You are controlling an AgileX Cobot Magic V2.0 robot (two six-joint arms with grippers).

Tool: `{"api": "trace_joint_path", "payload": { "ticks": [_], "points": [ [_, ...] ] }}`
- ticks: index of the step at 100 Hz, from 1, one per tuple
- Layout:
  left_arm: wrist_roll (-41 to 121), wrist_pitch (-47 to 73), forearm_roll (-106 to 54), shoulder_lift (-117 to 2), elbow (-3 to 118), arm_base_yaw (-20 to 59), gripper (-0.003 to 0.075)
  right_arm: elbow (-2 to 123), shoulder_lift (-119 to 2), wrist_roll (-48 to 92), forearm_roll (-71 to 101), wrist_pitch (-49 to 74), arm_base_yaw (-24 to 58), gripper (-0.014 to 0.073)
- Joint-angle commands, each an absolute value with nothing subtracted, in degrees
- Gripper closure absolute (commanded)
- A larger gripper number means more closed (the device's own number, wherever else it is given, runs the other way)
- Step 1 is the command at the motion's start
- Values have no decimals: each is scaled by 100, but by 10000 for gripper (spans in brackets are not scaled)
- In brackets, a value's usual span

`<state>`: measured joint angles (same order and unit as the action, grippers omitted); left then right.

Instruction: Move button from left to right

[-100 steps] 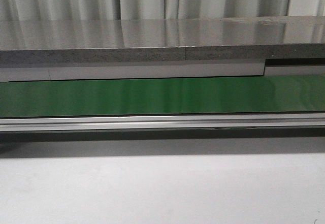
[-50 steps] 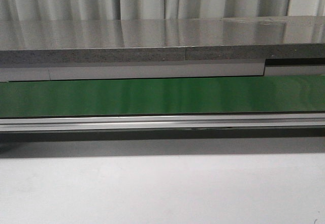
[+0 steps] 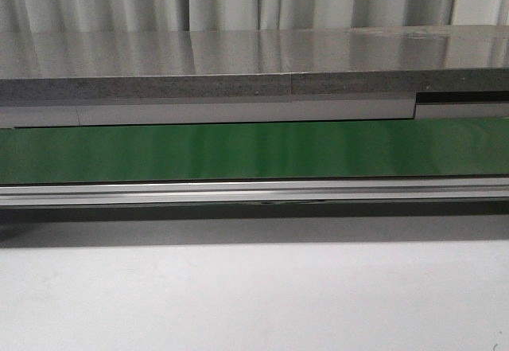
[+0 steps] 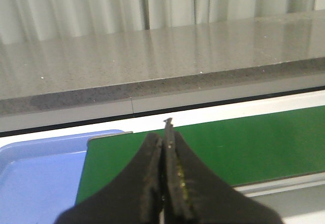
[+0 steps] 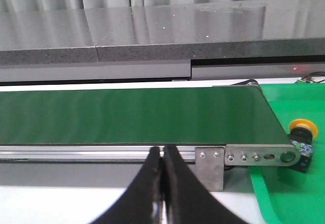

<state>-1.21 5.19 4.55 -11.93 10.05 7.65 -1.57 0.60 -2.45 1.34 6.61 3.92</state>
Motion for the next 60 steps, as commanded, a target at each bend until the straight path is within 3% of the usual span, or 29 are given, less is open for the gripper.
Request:
{"api": "trace_joint_path", "payload": {
  "ticks": [1,31,60],
  "points": [
    [-329,54,577,-923,976,604,741,-73,175,-228,105,249,401,661],
    [-353,0,501,206,142,85,741,-73,175,-228,105,249,401,661],
    [-363,-247,287,214,-303,-48,741,-73,175,-228,105,238,401,661]
  ]
}}
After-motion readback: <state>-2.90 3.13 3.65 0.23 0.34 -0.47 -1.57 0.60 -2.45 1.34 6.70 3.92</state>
